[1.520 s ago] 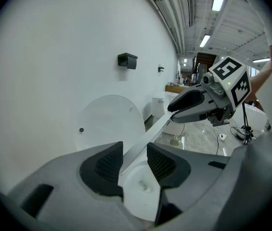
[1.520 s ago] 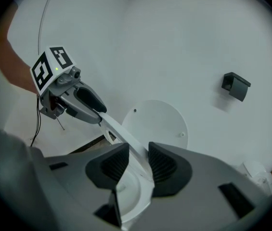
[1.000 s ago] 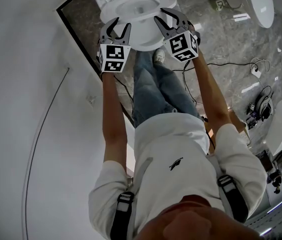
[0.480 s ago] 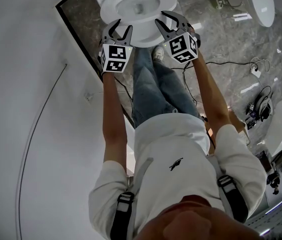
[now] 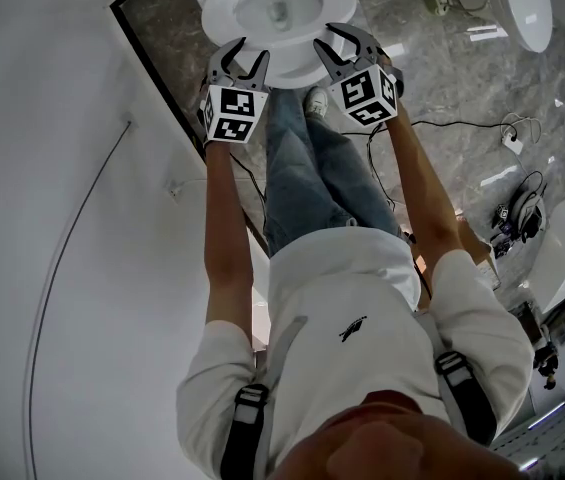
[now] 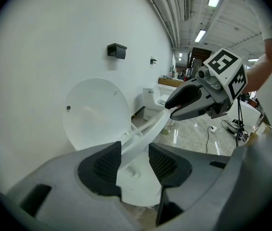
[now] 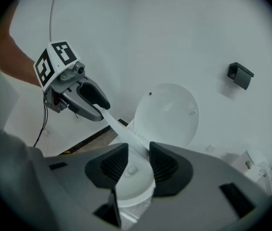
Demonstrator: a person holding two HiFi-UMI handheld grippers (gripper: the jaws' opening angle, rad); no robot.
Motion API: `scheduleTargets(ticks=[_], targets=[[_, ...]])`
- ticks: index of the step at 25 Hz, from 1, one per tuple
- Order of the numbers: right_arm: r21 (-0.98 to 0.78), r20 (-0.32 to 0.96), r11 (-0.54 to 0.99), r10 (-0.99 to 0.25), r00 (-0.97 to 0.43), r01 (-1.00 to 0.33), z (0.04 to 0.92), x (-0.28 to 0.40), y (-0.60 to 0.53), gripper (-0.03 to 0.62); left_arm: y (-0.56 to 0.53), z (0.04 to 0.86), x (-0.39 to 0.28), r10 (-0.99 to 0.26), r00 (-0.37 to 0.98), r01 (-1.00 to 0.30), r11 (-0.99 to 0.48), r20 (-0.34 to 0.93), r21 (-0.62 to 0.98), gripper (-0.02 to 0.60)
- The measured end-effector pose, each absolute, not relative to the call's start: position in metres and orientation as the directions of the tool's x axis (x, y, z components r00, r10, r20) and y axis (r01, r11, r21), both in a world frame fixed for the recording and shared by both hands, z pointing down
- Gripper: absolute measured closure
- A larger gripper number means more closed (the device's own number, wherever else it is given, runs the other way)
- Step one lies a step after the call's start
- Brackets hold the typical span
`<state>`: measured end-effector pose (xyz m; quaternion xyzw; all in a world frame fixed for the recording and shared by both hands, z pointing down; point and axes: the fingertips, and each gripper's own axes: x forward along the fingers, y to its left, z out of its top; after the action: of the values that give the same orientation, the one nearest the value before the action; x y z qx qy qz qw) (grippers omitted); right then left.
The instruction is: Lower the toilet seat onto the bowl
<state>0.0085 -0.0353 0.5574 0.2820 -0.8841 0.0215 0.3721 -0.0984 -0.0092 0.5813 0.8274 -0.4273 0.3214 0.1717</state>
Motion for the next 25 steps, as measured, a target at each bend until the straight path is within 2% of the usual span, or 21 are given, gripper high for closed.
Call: scheduleTargets(ticks=[25], targets=[[0.124, 0.719, 0.859, -0.423, -0.552, -0.497, 0.599, 0.020, 0.012, 0.451, 0.038, 0.624, -0.085, -0.535, 0.444, -0.789, -0.614, 0.719, 0.031, 0.400]])
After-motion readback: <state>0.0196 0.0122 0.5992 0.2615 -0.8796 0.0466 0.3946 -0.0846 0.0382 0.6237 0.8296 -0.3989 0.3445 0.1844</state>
